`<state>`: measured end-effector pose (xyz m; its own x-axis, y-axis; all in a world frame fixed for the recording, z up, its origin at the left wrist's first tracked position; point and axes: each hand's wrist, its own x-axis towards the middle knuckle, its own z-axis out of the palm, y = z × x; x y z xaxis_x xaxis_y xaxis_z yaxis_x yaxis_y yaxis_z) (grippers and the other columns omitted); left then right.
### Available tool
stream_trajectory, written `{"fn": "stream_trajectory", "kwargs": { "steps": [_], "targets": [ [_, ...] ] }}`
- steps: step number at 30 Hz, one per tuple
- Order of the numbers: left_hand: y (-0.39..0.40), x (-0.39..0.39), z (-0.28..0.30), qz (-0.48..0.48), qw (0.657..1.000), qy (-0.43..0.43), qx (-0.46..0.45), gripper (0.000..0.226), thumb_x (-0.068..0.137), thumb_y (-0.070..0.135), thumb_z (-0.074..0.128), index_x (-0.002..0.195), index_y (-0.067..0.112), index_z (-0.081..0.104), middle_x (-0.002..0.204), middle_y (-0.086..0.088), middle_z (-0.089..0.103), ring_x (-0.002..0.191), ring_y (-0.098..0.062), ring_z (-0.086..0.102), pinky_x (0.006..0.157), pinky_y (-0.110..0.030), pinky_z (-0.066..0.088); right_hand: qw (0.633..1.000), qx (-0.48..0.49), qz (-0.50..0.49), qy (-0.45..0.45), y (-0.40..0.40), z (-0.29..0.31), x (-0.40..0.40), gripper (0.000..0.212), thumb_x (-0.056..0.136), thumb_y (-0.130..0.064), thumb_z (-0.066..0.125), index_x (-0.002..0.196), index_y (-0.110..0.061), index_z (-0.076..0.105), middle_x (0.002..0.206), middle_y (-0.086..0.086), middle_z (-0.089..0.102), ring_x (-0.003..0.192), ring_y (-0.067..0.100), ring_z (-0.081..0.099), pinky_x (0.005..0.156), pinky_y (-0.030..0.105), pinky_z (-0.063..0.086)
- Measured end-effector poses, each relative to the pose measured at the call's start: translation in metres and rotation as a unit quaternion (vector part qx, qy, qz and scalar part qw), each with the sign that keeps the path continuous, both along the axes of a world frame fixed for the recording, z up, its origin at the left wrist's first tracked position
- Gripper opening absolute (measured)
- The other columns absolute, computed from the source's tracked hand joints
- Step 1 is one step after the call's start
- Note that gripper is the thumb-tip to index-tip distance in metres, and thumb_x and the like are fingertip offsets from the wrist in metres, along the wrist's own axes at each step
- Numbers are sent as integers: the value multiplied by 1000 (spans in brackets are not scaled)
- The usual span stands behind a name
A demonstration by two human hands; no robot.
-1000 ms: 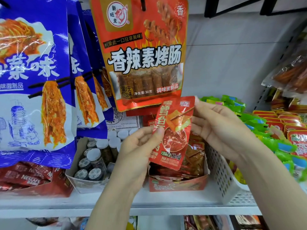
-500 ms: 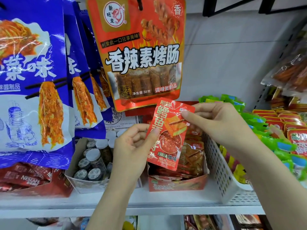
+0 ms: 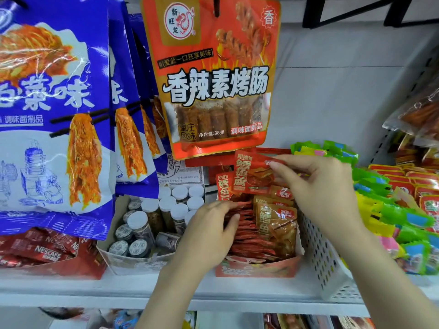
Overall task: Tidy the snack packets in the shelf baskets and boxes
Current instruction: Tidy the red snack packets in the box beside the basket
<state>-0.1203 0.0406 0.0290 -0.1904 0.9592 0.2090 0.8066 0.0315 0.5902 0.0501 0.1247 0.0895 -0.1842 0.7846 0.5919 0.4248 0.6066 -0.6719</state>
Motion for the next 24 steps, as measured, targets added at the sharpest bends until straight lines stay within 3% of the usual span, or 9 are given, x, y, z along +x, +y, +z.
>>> {"fn": "stream_trajectory", "kwargs": {
  "steps": [5,9,10,12,14,17,20,22,24],
  "targets": [
    [0,-4,-2,-13,1000,-1,1,37,99,35,52,135,31,55,137,14,56,123,-7,50,104,-26,41,1000,-5,27,-5,3,-24,-21,10,84,-25,75,92,-24,79,85,-15,75,74,-10,68,74,12,54],
    [-2,-6,-5,-21,1000,10,9,39,99,36,51,137,29,54,140,14,53,128,-5,46,108,-25,37,995,-35,52,-75,8,-41,-28,9,85,-19,74,92,-21,79,84,-13,75,74,-5,68,79,20,56],
    [-3,-7,-5,-21,1000,11,17,38,99,35,51,136,29,55,139,14,54,127,-4,47,108,-22,36,993,-37,55,-98,10,-45,-29,10,85,-18,73,92,-21,79,85,-11,75,75,-5,67,81,17,54],
    [-4,-10,-5,-15,999,14,42,33,98,32,54,130,28,61,132,16,58,121,-1,50,102,-15,35,987,-35,55,-149,11,-50,-30,12,85,-15,73,93,-21,79,89,-7,76,78,-9,60,78,-3,40],
    [-6,-13,-2,-1,997,12,78,24,96,27,59,118,27,69,119,16,62,110,1,54,96,-13,39,978,-37,60,-198,10,-51,-30,15,88,-14,70,98,-22,79,96,-6,76,85,-6,59,73,-9,30],
    [-4,-17,1,25,990,16,137,25,93,23,63,118,24,66,117,14,55,112,-4,51,96,-18,41,964,-60,74,-250,10,-50,-30,22,94,-15,61,109,-25,75,107,-5,74,101,12,66,79,4,36],
    [1,-18,-3,-11,995,24,98,47,97,35,56,142,28,46,145,17,37,136,-3,30,110,-18,26,947,-88,88,-297,10,-49,-30,29,99,-16,51,118,-27,70,116,-2,71,111,19,63,94,23,44],
    [4,-17,-8,-40,997,33,61,48,100,39,49,146,28,41,151,16,35,139,-2,27,114,-20,22,932,-100,103,-334,9,-49,-30,34,101,-15,46,125,-27,65,121,-1,69,115,23,60,96,22,41],
    [6,-17,-12,-48,997,43,51,43,101,39,47,142,27,48,143,14,45,132,-5,35,111,-21,27,937,-110,93,-319,8,-45,-31,34,99,-14,46,126,-25,65,117,1,70,112,23,61,85,16,37]
  ]
}}
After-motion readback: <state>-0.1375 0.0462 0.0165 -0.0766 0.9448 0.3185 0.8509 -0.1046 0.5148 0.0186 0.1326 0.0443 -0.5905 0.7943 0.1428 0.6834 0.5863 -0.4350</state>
